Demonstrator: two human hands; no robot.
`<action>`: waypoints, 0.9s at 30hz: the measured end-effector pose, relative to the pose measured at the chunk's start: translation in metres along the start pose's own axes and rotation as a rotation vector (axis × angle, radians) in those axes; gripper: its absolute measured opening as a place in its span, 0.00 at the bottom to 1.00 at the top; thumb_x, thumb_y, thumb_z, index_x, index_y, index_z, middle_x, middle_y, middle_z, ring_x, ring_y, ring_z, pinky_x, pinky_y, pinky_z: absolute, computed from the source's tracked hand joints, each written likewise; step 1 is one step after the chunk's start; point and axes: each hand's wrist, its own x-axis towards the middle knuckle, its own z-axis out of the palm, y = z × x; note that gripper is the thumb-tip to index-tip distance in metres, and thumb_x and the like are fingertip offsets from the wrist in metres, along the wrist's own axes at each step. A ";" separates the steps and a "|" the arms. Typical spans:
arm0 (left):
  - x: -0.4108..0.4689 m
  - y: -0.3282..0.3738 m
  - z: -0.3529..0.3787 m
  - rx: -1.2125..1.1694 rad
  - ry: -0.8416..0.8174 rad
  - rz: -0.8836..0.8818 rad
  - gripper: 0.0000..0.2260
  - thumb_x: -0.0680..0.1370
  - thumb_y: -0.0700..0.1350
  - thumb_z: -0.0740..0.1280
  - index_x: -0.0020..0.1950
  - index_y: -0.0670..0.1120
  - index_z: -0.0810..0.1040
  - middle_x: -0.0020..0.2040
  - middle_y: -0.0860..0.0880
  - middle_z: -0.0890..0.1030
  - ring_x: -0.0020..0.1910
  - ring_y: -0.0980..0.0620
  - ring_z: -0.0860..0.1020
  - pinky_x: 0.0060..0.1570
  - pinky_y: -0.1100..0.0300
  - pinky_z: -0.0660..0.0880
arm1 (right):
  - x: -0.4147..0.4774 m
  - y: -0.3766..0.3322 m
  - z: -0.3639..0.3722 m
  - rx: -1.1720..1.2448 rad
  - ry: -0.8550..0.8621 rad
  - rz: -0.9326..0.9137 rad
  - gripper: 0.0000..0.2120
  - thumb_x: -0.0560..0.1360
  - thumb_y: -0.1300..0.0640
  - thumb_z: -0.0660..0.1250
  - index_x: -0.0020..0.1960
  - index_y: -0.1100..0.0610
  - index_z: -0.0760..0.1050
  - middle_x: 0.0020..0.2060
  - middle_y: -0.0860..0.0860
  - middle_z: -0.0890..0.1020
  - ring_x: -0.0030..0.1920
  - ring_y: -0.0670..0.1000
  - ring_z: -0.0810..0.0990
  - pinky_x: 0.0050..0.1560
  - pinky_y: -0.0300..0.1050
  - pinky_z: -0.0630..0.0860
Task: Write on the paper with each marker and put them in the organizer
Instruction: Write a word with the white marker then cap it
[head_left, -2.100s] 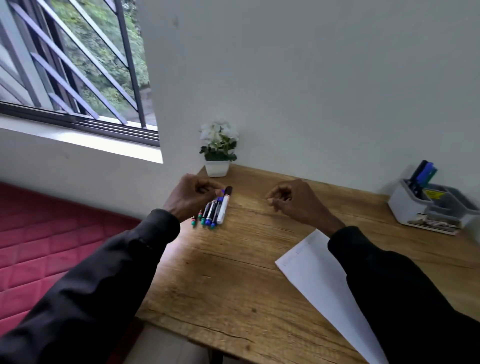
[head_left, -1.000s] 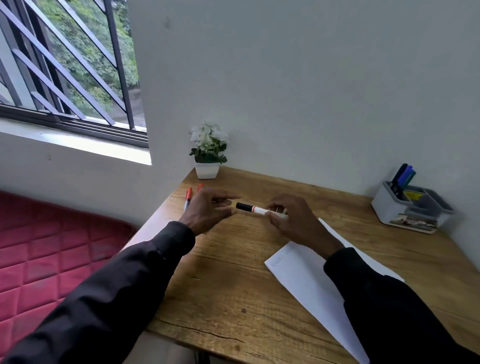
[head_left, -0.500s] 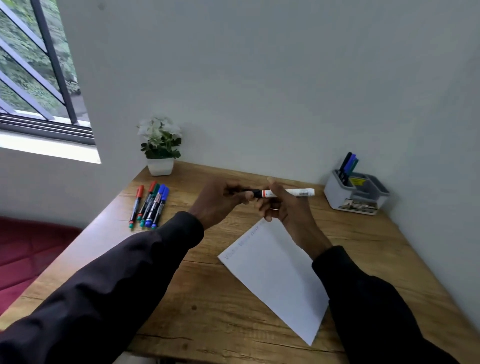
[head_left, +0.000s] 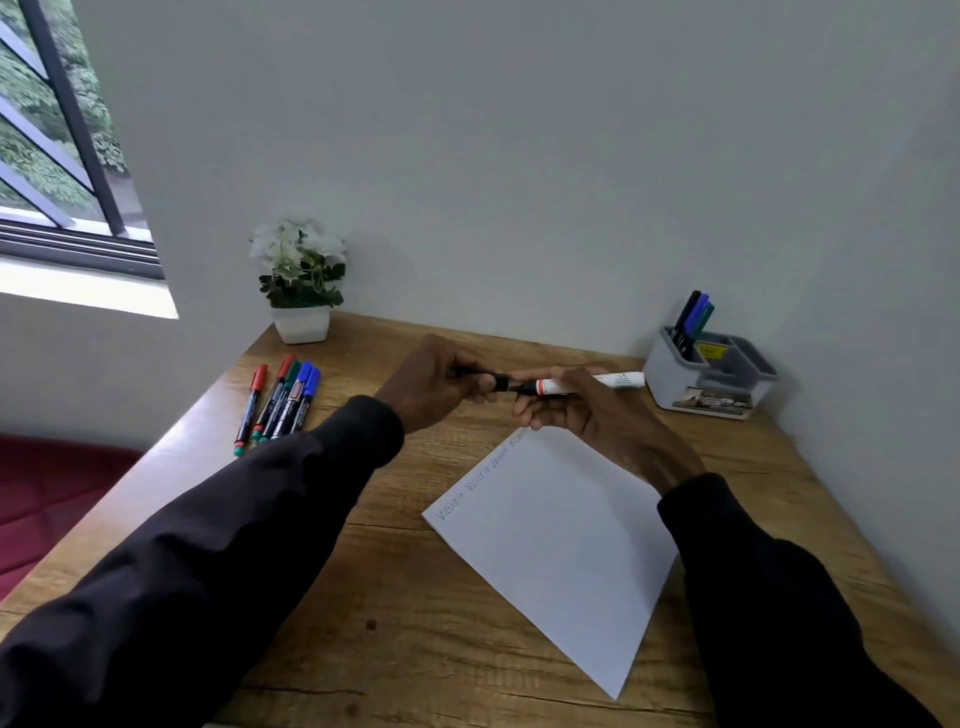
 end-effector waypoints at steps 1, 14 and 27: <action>0.000 -0.004 -0.005 -0.015 0.002 -0.019 0.05 0.76 0.35 0.70 0.49 0.36 0.84 0.42 0.41 0.85 0.40 0.47 0.82 0.39 0.69 0.78 | -0.002 -0.002 -0.003 0.003 -0.006 -0.008 0.18 0.82 0.63 0.59 0.63 0.74 0.78 0.47 0.68 0.83 0.46 0.59 0.84 0.47 0.45 0.81; -0.003 -0.054 -0.005 0.206 0.000 -0.166 0.08 0.77 0.44 0.70 0.55 0.48 0.84 0.44 0.59 0.80 0.43 0.64 0.76 0.41 0.70 0.68 | -0.011 0.032 -0.029 -0.015 0.366 -0.029 0.15 0.84 0.59 0.62 0.54 0.70 0.80 0.36 0.65 0.83 0.30 0.58 0.80 0.30 0.43 0.75; -0.003 -0.059 0.003 0.233 0.108 -0.166 0.11 0.80 0.44 0.67 0.60 0.44 0.82 0.47 0.48 0.77 0.44 0.55 0.74 0.40 0.66 0.69 | -0.019 0.048 -0.007 -0.186 0.309 -0.027 0.05 0.81 0.67 0.67 0.51 0.67 0.82 0.38 0.68 0.83 0.35 0.62 0.83 0.40 0.50 0.80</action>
